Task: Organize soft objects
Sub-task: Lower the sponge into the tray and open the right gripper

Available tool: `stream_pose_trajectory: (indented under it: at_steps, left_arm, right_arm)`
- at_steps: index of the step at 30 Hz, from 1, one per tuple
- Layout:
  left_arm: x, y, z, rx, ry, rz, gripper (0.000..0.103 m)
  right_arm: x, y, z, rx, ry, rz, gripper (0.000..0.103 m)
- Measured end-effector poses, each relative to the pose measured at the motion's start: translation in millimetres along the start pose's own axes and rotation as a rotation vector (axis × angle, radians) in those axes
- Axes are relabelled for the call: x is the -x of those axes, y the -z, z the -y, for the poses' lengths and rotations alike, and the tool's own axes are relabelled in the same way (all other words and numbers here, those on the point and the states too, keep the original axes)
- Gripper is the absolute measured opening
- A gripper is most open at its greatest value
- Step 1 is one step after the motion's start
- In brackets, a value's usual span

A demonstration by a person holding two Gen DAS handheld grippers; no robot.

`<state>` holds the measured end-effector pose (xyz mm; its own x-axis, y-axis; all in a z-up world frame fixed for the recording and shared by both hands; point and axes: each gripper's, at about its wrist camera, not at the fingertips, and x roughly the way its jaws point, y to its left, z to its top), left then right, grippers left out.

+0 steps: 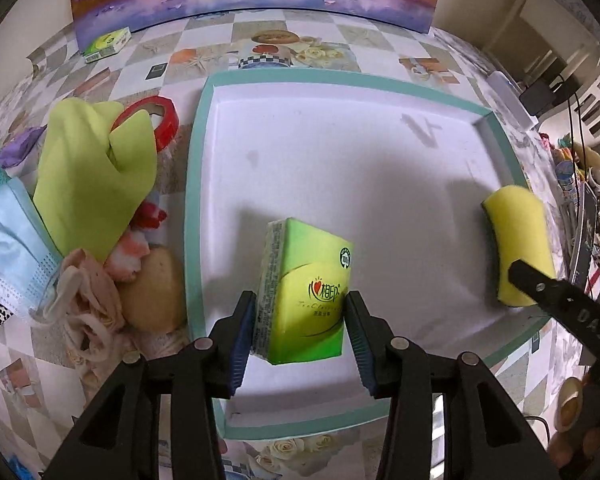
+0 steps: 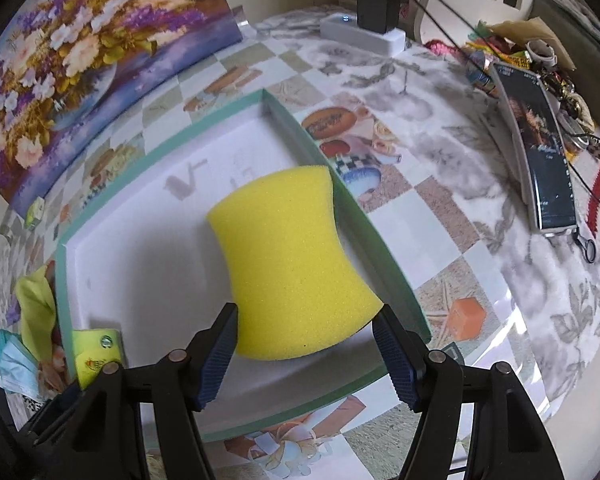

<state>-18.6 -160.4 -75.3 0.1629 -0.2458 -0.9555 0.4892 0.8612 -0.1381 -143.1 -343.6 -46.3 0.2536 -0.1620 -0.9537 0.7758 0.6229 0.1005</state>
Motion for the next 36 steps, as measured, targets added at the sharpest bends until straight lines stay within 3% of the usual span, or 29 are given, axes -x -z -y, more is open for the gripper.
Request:
stream_pose_trajectory:
  at_steps: [3,10,14,17,27,28,31,36]
  left_arm:
    - [-2,-1,-2,0.007,0.015,-0.007,0.048]
    - [-5,0,-4,0.022,0.015,-0.021,0.065]
    - [3,-2,-6,0.032,0.034,-0.009,0.068]
    - [15,-4,-5,0.032,0.051,0.022,0.083]
    - [34,-6,-17,0.067,-0.008,0.092,0.089]
    - [32,-7,-18,0.075,-0.011,0.093,0.092]
    - [32,-7,-26,0.106,-0.02,0.098,0.1]
    - [31,-7,-34,0.139,-0.039,0.102,0.1]
  right_arm:
    - [-10,3,2,-0.007,0.009,-0.037,0.071]
    - [-10,4,0,0.001,0.014,-0.037,0.072]
    - [-7,3,-3,0.017,0.023,-0.031,0.073]
    - [0,0,-10,0.048,0.03,0.002,0.076]
    - [6,-1,-23,0.122,0.063,0.033,0.077]
    - [6,-1,-23,0.125,0.066,0.034,0.079]
    - [6,1,-24,0.137,0.071,0.042,0.103]
    - [8,2,-30,0.168,0.07,0.051,0.103]
